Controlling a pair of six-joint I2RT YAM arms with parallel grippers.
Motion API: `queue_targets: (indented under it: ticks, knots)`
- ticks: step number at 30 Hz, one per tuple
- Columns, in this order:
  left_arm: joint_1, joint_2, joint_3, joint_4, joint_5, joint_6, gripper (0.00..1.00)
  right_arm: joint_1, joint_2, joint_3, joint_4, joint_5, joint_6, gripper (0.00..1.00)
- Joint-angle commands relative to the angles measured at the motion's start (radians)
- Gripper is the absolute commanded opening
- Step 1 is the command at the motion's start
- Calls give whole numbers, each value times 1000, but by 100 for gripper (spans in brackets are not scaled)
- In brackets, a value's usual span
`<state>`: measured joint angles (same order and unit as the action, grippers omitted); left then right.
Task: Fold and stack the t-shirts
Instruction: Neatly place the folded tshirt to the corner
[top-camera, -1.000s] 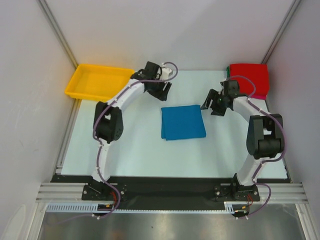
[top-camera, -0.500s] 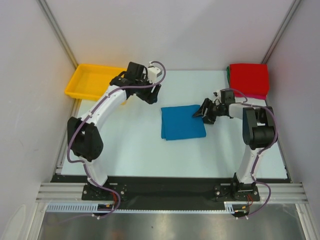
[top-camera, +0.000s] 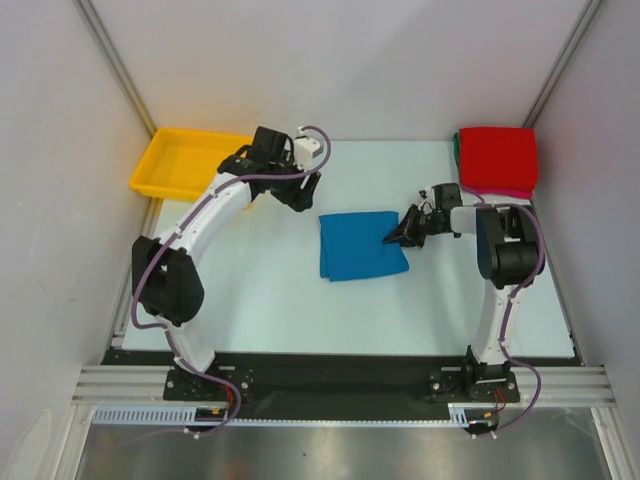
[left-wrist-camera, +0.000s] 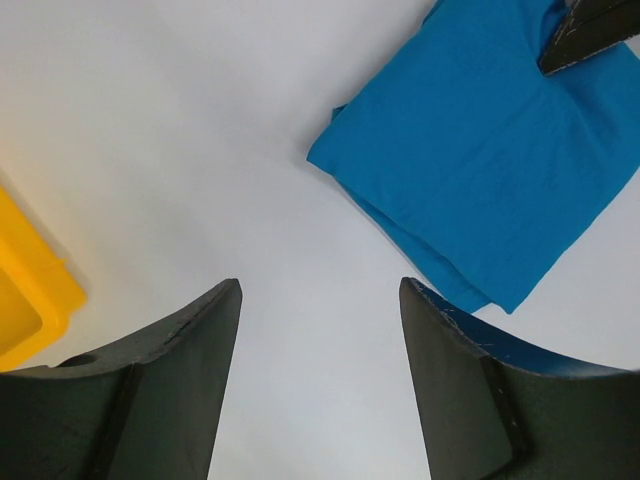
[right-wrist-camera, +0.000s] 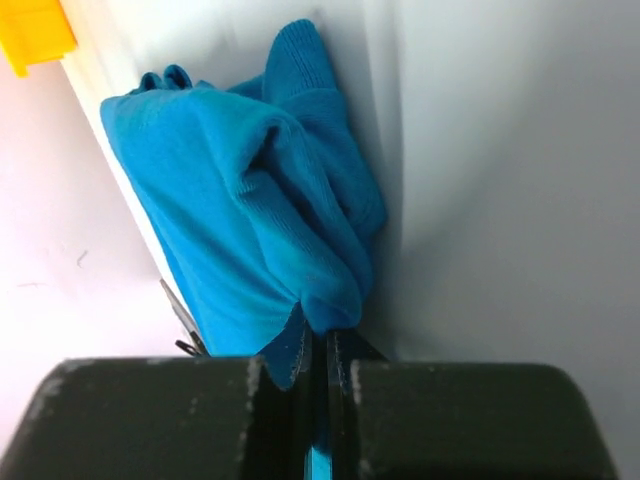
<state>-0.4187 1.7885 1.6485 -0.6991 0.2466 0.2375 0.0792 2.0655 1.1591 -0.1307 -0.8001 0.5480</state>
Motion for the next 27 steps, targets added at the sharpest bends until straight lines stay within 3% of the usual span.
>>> queue_targets:
  ticks: [1, 5, 11, 13, 14, 19, 22, 27]
  knots:
    - [-3, -80, -6, 7, 6, 34, 71, 4, -14, 68, -96, 131, -83, 0]
    - [3, -93, -3, -7, -15, 51, 71, -15, 17, 392, -431, 346, -278, 0]
    - [14, -116, -9, -26, -47, 78, 71, -51, 168, 779, -716, 619, -485, 0]
    - [17, -120, -9, -33, -55, 82, 71, -55, 212, 946, -763, 720, -513, 0]
    - [20, -120, -6, -49, -58, 83, 71, -64, 293, 1113, -838, 798, -542, 0]
    - [21, -113, 14, -88, -53, 88, 74, -67, 335, 1319, -839, 949, -585, 0]
    - [21, -107, 33, -111, -64, 94, 87, -68, 312, 1335, -787, 984, -608, 0]
    - [23, -106, 45, -114, -79, 97, 88, -68, 285, 1358, -741, 1018, -646, 0]
